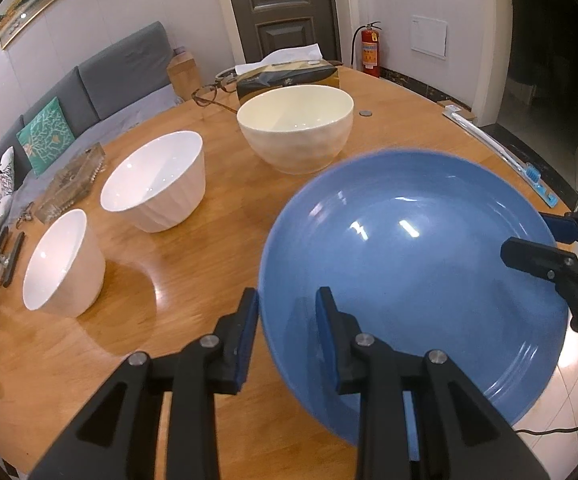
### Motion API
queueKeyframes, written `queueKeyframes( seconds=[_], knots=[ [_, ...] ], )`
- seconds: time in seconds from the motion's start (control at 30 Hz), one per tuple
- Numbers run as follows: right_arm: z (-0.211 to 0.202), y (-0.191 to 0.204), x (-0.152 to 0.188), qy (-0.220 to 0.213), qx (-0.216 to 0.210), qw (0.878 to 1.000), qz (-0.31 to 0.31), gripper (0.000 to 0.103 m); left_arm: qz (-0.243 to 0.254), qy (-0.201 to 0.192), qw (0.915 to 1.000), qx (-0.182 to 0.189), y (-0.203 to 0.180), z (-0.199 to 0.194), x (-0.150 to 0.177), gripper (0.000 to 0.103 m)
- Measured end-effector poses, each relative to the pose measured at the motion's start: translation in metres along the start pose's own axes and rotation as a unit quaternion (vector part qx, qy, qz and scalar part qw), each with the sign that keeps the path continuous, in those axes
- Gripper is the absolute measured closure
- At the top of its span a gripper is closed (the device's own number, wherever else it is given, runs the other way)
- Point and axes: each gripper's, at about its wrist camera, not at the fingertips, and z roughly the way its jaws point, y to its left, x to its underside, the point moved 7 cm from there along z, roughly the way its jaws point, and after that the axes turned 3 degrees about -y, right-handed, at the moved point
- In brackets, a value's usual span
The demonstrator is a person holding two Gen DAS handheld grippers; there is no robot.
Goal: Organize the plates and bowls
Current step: 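Lift the blue plate with both grippers and lower it onto the purple plate, then open both grippers and withdraw from the blue plate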
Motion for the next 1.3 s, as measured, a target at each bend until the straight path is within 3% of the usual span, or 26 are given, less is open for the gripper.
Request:
queueKeyframes(
  seconds=[0.4,0.83,1.13,1.3],
  knots=[
    [-0.002,0.008,0.002,0.006,0.036,0.999,-0.033,0.062,-0.006,-0.008,0.9999,0.004,0.004,-0.004,0.001,0.077],
    [-0.018,-0.003,0.004,-0.001,0.042,0.999,-0.021,0.058,-0.027,-0.019,0.9994,0.005,0.019,-0.013,0.002,0.077],
    [-0.012,0.011,0.005,0.007,0.036,0.999,-0.033,0.056,-0.042,-0.029,0.9987,0.007,0.032,-0.02,0.001,0.076],
    [-0.016,0.004,-0.002,0.004,0.051,0.998,-0.027,0.057,-0.062,-0.048,0.9969,0.008,0.052,-0.03,-0.004,0.063]
  ],
)
